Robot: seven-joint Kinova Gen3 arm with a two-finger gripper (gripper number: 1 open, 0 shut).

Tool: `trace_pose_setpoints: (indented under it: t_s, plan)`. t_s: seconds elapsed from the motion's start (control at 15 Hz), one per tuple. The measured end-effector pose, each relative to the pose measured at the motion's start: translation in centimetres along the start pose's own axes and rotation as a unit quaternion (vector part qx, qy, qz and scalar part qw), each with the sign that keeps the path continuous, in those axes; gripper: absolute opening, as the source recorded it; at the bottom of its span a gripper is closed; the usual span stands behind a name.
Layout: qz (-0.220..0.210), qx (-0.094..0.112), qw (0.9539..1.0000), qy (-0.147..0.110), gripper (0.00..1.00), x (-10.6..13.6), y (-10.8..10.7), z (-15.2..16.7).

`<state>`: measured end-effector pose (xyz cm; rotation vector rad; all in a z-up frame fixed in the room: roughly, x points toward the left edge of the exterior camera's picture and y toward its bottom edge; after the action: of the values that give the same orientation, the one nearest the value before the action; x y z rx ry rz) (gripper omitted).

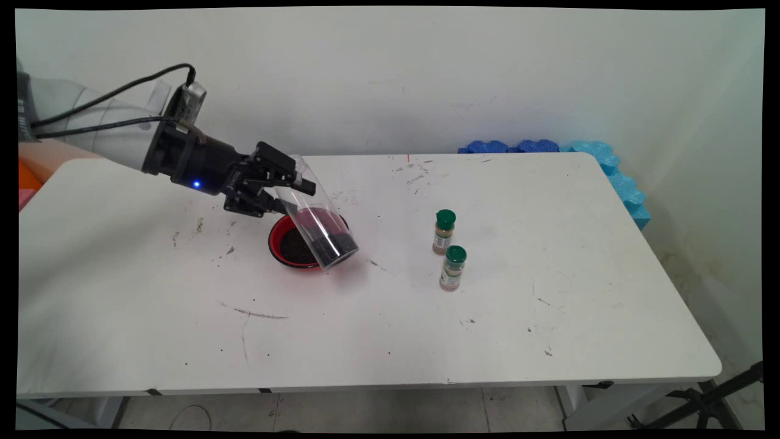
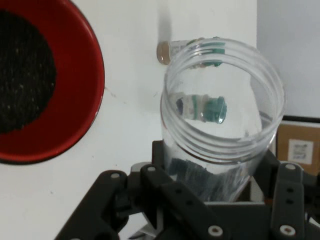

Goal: Pour the black seasoning powder in the red bowl

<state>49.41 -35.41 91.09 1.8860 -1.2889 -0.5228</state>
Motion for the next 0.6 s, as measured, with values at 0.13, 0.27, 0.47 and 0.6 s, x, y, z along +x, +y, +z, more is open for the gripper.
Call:
trace_pose_setpoints:
  t_s: [0.13, 0.27, 0.47, 0.6]
  plan:
    - [-0.033, -0.005, 0.9994, -0.001, 0.0, -0.11, -0.23, 0.3]
    - [-0.072, -0.012, 0.9973, -0.004, 0.0, -0.22, -0.43, 0.55]
    - [-0.127, -0.022, 0.9916, -0.006, 0.0, -0.34, -0.68, 0.86]
    - [-0.157, -0.028, 0.9871, -0.007, 0.0, -0.42, -0.81, 1.0]
